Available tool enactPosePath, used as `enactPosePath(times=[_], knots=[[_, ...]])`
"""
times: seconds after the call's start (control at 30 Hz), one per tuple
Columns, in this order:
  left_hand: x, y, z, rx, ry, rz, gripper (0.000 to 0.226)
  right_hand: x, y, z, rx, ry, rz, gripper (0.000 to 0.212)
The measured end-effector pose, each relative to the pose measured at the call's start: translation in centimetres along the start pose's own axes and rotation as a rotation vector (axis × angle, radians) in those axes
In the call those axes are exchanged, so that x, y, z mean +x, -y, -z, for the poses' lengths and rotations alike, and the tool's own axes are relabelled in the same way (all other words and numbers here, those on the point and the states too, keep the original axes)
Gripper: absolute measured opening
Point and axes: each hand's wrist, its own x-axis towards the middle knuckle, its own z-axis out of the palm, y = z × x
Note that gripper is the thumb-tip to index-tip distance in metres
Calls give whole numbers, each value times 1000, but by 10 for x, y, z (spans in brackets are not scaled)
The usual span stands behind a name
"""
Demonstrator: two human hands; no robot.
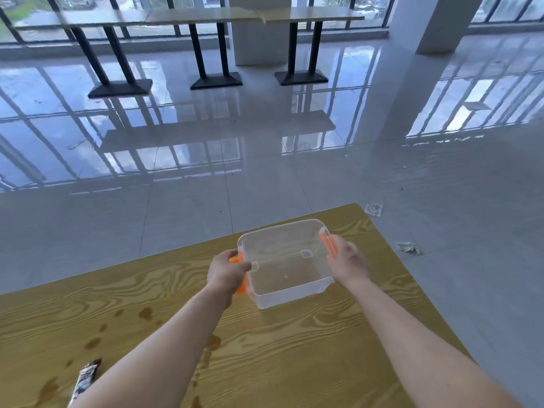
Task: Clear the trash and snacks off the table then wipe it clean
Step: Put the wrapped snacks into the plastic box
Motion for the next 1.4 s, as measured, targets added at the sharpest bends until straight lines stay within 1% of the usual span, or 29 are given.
enactPosePath(times=[0.07, 0.17, 0.3, 0.43, 0.47, 0.57, 0.6, 0.63, 0.67, 0.73, 0.77, 0.83, 0.93, 1.03, 1.13, 1.3, 1.4], knots=[[2, 0, 3, -106, 39, 69, 52, 1, 0, 1, 15, -14, -2, 39], [2, 2, 9, -157, 65, 103, 52, -2, 3, 1, 49, -45, -3, 37], [-4, 7, 24, -200, 66, 113, 51, -12, 15, 2, 60, -61, 34, 40], [-14, 16, 48, -245, 53, 86, 50, -25, 35, 3, 70, -72, 93, 41], [-17, 19, 56, -256, 36, 80, 53, -29, 41, 2, 72, -78, 111, 41], [-28, 32, 82, -291, -52, 70, 74, -41, 63, -5, 91, -80, 175, 43], [-32, 37, 90, -299, -85, 57, 77, -45, 71, -9, 92, -77, 196, 43], [-36, 42, 98, -303, -113, 41, 74, -50, 79, -13, 91, -73, 216, 44], [-39, 48, 106, -305, -140, 24, 64, -54, 87, -18, 89, -68, 234, 44], [-47, 60, 122, -303, -212, 5, 34, -62, 101, -30, 72, -59, 261, 41], [-51, 65, 130, -307, -241, -1, 26, -66, 109, -36, 66, -52, 275, 37], [-58, 74, 145, -328, -262, -15, 27, -75, 123, -48, 79, -36, 308, 34], [-69, 89, 171, -394, -297, -19, 18, -88, 146, -67, 82, -19, 357, 34], [-78, 105, 199, -434, -366, -33, 10, -105, 172, -85, 89, 20, 407, 34], [-88, 126, 232, -455, -430, -18, 14, -122, 200, -103, 86, 68, 465, 33], [-112, 168, 297, -521, -471, 6, 27, -162, 250, -133, 89, 119, 562, 28], [-131, 194, 341, -549, -498, 26, 31, -193, 283, -153, 77, 152, 630, 29]])
